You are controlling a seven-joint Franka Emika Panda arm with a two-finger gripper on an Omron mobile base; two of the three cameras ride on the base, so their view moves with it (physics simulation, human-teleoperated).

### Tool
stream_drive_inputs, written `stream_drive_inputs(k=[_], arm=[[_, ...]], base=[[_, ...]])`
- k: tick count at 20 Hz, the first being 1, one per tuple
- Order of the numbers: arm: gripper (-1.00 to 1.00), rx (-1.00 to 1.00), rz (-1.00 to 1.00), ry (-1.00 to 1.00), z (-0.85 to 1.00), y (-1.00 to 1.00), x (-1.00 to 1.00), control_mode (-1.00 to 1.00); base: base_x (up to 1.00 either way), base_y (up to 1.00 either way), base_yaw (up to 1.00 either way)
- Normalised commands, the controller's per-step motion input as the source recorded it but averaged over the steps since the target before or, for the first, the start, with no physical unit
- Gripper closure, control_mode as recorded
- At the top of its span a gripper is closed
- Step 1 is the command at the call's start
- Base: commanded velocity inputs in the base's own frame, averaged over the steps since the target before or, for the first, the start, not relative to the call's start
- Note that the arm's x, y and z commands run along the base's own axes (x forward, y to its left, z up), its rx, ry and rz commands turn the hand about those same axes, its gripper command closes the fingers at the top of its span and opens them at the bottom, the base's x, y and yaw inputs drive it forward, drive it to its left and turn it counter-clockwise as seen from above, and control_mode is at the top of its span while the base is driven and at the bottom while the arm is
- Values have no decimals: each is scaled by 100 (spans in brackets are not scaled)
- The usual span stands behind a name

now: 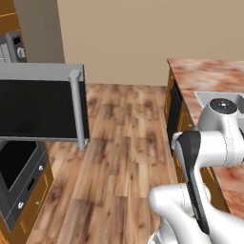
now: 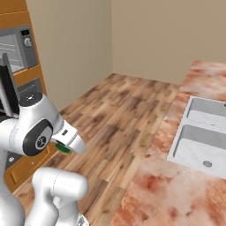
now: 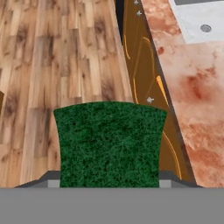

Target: Place the sponge inside the microwave to prepare for sanitizing.

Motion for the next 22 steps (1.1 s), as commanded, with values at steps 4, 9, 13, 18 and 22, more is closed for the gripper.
stream_drive_inputs(k=[4, 9, 13, 18, 22], arm=[[100, 0, 0, 0, 0, 0, 0, 100], [100, 0, 0, 0, 0, 0, 0, 100], [100, 0, 0, 0, 0, 0, 0, 100], [100, 0, 0, 0, 0, 0, 0, 100], [100, 0, 0, 0, 0, 0, 0, 100]], base=[[34, 0, 0], [72, 18, 0], [100, 6, -2], [78, -17, 0], [75, -10, 0]])
